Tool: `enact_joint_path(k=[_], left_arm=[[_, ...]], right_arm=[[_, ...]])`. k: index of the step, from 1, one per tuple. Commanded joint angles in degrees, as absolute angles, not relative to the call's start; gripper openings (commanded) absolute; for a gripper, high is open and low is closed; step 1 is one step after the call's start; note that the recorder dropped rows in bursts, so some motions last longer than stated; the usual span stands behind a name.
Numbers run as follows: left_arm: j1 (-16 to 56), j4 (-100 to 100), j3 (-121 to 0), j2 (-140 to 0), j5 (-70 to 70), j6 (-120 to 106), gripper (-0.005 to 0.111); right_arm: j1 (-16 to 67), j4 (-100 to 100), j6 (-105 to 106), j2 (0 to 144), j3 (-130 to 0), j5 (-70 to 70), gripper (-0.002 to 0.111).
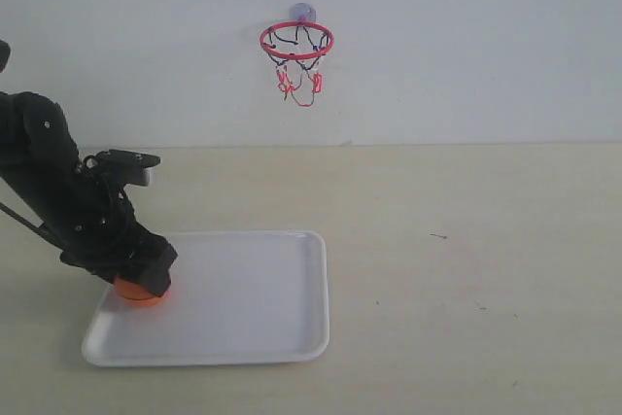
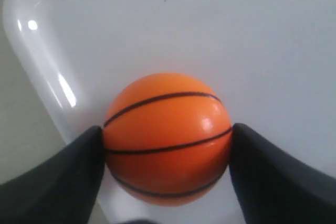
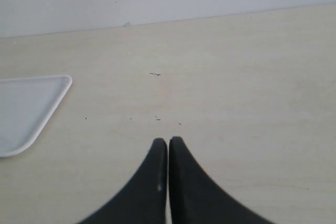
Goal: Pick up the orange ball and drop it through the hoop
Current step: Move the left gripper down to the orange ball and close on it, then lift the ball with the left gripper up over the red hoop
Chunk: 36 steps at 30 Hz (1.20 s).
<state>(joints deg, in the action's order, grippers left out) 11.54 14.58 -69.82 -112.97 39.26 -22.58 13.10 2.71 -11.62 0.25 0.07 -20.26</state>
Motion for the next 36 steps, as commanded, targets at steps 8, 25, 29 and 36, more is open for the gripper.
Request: enact_joint_path(k=[8, 25, 29, 36], left_arm=[[12.0, 14.1, -72.1, -113.4, 40.4, -22.8, 0.009], [11.9, 27.6, -104.6, -112.8, 40.9, -32.1, 0.004], [11.9, 36.2, -115.0, -118.1, 42.3, -35.7, 0.004], [11.9, 47.6, -125.1, -127.5, 43.8, -38.7, 0.004]], right_arm=[[13.2, 3.1, -11.4, 0.0, 0.0, -19.6, 0.000], [13.2, 3.1, -11.4, 0.0, 0.0, -19.6, 0.000], [13.2, 3.1, -11.4, 0.0, 0.0, -19.6, 0.000], [13.2, 3.1, -11.4, 0.0, 0.0, -19.6, 0.000]])
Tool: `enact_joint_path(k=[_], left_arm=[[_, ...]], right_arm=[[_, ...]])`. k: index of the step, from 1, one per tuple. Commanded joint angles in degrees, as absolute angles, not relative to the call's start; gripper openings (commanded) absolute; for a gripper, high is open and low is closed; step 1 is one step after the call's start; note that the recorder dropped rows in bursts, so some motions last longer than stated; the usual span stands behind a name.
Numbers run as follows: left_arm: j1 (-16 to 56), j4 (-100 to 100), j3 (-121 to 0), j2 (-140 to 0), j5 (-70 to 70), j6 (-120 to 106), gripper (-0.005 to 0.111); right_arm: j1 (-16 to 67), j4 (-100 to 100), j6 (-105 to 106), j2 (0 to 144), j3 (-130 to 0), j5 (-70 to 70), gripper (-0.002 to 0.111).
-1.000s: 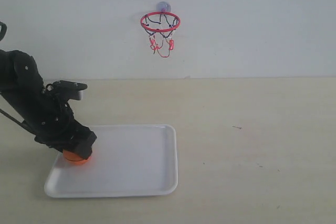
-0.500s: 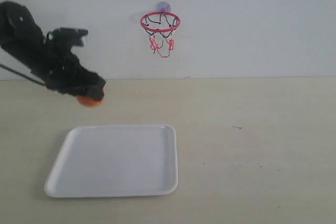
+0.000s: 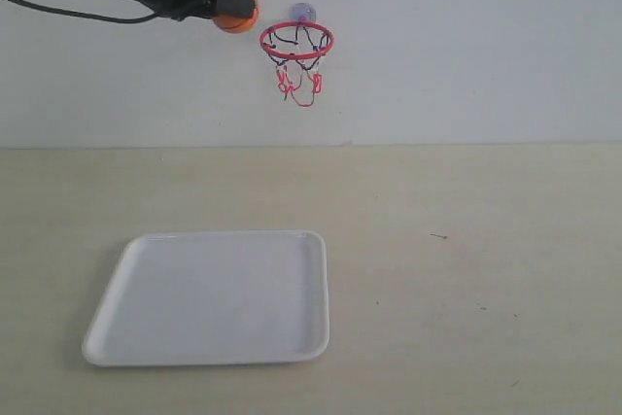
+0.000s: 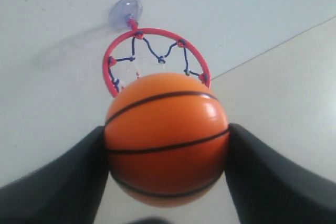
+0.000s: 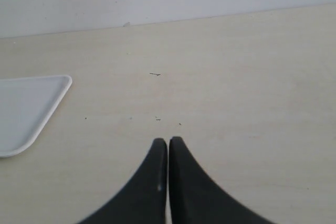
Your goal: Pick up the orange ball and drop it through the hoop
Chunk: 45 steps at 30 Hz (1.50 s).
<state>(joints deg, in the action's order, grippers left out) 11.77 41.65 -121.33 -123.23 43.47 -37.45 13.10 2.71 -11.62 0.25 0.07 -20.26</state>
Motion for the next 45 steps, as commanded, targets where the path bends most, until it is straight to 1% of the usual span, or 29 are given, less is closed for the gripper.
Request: enact_joint_path(k=[1, 8, 18, 25, 26, 28, 29, 31, 32, 35, 41, 45], left_arm=[[11.9, 48.9, -126.2, -128.7, 43.2, -38.9, 0.004], [12.1, 54.8, -132.6, -133.6, 42.0, -43.6, 0.004], [13.0, 56.9, -141.4, -139.4, 40.5, -44.8, 0.004], [14.0, 58.1, -141.4, -139.4, 37.3, -49.1, 0.004], [14.0, 58.1, -141.4, -139.4, 36.6, -49.1, 0.007], [14.3, 58.1, -141.4, -139.4, 35.5, -49.8, 0.022], [14.5, 57.5, -141.4, -139.5, 35.5, -50.4, 0.035], [14.7, 57.9, -141.4, -139.6, 35.5, -51.5, 0.049], [14.7, 57.9, -141.4, -139.6, 35.4, -51.3, 0.052], [14.5, 57.9, -141.4, -139.7, 35.4, -51.4, 0.056], [14.5, 57.9, -141.4, -139.7, 35.4, -51.4, 0.058], [14.3, 57.7, -141.4, -139.7, 35.2, -51.1, 0.066]], right_arm=[[13.2, 3.1, -11.4, 0.0, 0.0, -19.6, 0.000], [13.2, 3.1, -11.4, 0.0, 0.0, -19.6, 0.000], [13.2, 3.1, -11.4, 0.0, 0.0, -19.6, 0.000], [13.2, 3.1, -11.4, 0.0, 0.0, -19.6, 0.000], [13.2, 3.1, -11.4, 0.0, 0.0, -19.6, 0.000], [13.2, 3.1, -11.4, 0.0, 0.0, -19.6, 0.000], [13.2, 3.1, -11.4, 0.0, 0.0, -19.6, 0.000], [13.2, 3.1, -11.4, 0.0, 0.0, -19.6, 0.000], [13.2, 3.1, -11.4, 0.0, 0.0, -19.6, 0.000], [13.2, 3.1, -11.4, 0.0, 0.0, -19.6, 0.000], [13.2, 3.1, -11.4, 0.0, 0.0, -19.9, 0.000], [13.2, 3.1, -11.4, 0.0, 0.0, -19.9, 0.000]])
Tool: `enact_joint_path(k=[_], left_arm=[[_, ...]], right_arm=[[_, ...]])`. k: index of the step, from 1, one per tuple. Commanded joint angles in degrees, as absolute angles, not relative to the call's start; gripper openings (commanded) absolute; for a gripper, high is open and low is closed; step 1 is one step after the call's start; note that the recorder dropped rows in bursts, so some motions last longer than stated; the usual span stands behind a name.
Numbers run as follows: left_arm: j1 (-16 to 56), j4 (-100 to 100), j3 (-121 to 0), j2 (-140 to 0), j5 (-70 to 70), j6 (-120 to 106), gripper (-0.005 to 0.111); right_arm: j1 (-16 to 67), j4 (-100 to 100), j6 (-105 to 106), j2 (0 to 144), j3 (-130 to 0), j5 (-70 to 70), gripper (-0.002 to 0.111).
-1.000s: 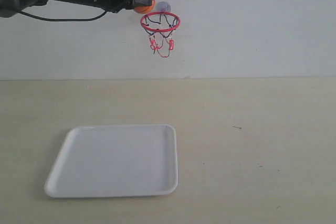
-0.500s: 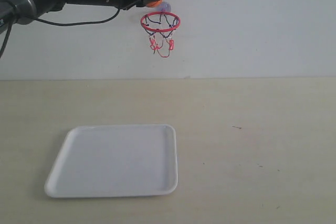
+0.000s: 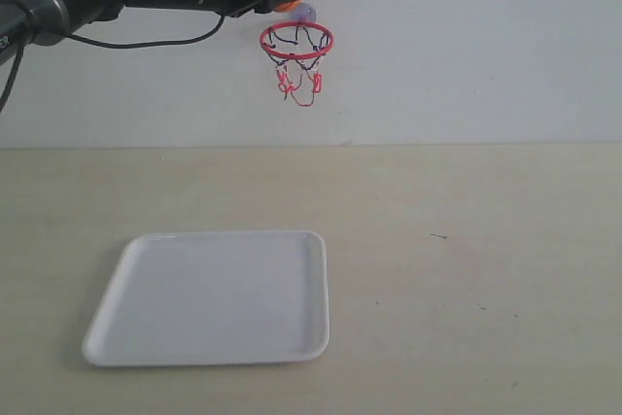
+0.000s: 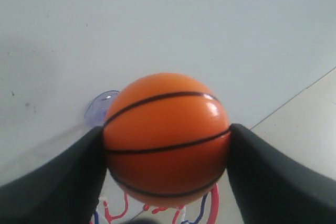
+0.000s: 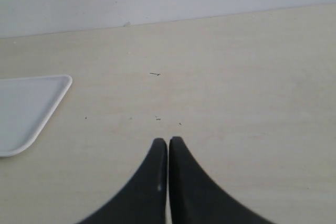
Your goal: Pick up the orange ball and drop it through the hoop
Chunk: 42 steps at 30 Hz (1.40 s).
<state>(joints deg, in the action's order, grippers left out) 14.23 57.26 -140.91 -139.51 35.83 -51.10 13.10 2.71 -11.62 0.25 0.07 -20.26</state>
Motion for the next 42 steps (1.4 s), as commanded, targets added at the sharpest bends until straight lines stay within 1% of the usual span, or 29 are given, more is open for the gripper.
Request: enact_joint_path(k=[1, 12, 15, 18, 19, 22, 23, 25, 26, 33, 35, 40, 42], left_arm=[[14.3, 57.7, -141.4, -139.7, 35.2, -51.1, 0.067], [14.3, 57.5, -141.4, -139.7, 35.1, -51.1, 0.067], [14.1, 54.6, -141.4, -139.2, 36.0, -51.0, 0.067], [13.2, 48.0, -141.4, -138.4, 37.9, -41.9, 0.064], [12.8, 46.1, -141.4, -138.1, 38.9, -39.5, 0.061], [10.7, 40.9, -141.4, -137.7, 43.9, -35.2, 0.041], [9.7, 40.6, -141.4, -137.7, 46.4, -32.9, 0.029], [7.6, 39.6, -141.4, -137.8, 51.4, -27.0, 0.009], [6.5, 38.4, -141.4, -137.8, 54.1, -23.6, 0.004], [1.6, 36.9, -138.6, -137.2, 69.5, -16.4, 0.004], [1.1, 36.9, -136.1, -136.1, 70.0, -16.7, 0.004], [1.3, 37.0, -124.0, -129.6, 70.0, -19.8, 0.004], [1.3, 37.0, -116.8, -125.3, 70.0, -20.5, 0.004]], right_arm=[[13.2, 3.1, -11.4, 0.0, 0.0, -19.9, 0.000], [13.2, 3.1, -11.4, 0.0, 0.0, -19.9, 0.000], [13.2, 3.1, -11.4, 0.0, 0.0, -19.9, 0.000], [13.2, 3.1, -11.4, 0.0, 0.0, -19.9, 0.000], [13.2, 3.1, -11.4, 0.0, 0.0, -19.9, 0.000], [13.2, 3.1, -11.4, 0.0, 0.0, -19.9, 0.000], [13.2, 3.1, -11.4, 0.0, 0.0, -19.9, 0.000], [13.2, 3.1, -11.4, 0.0, 0.0, -19.9, 0.000], [13.2, 3.1, -11.4, 0.0, 0.0, -19.9, 0.000], [13.2, 3.1, -11.4, 0.0, 0.0, -19.9, 0.000], [13.2, 3.1, -11.4, 0.0, 0.0, -19.9, 0.000], [13.2, 3.1, -11.4, 0.0, 0.0, -19.9, 0.000], [13.2, 3.1, -11.4, 0.0, 0.0, -19.9, 0.000]])
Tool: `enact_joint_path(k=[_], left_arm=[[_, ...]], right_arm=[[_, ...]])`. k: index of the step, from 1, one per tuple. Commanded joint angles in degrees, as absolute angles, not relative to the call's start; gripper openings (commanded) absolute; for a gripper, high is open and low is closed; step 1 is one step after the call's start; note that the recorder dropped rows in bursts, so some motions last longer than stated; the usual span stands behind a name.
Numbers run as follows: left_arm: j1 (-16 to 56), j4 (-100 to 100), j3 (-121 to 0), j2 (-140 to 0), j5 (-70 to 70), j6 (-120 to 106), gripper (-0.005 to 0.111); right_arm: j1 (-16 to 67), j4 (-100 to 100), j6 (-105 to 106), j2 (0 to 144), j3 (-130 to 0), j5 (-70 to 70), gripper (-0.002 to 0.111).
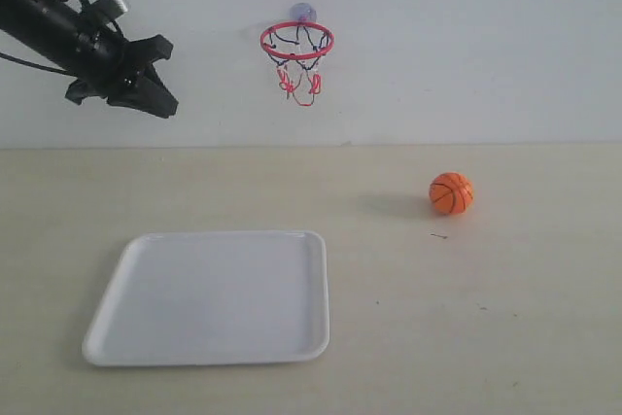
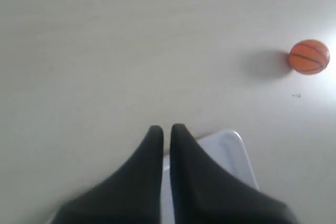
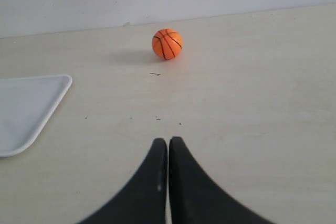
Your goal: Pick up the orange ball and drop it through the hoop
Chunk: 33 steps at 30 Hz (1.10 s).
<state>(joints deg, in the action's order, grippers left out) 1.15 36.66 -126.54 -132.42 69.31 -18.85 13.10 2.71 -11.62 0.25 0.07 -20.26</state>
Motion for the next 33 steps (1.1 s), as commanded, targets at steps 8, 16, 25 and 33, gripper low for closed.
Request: enact_joint_path(k=[8, 16, 25, 33], left_arm=[[1.3, 41.2, -73.6, -100.5, 53.3, -29.8, 0.004], [1.3, 81.0, -28.1, -73.8, 47.6, -59.0, 0.004], [1.2, 85.5, -15.2, -62.1, 70.0, -65.4, 0.004], [1.5, 89.3, -15.2, -61.4, 70.0, -65.4, 0.004]], right_arm=[[13.2, 3.1, -11.4, 0.0, 0.0, -19.9, 0.000], [13.2, 3.1, -11.4, 0.0, 0.0, -19.9, 0.000], [13.2, 3.1, -11.4, 0.0, 0.0, -19.9, 0.000], [13.2, 3.1, -11.4, 0.0, 0.0, -19.9, 0.000]])
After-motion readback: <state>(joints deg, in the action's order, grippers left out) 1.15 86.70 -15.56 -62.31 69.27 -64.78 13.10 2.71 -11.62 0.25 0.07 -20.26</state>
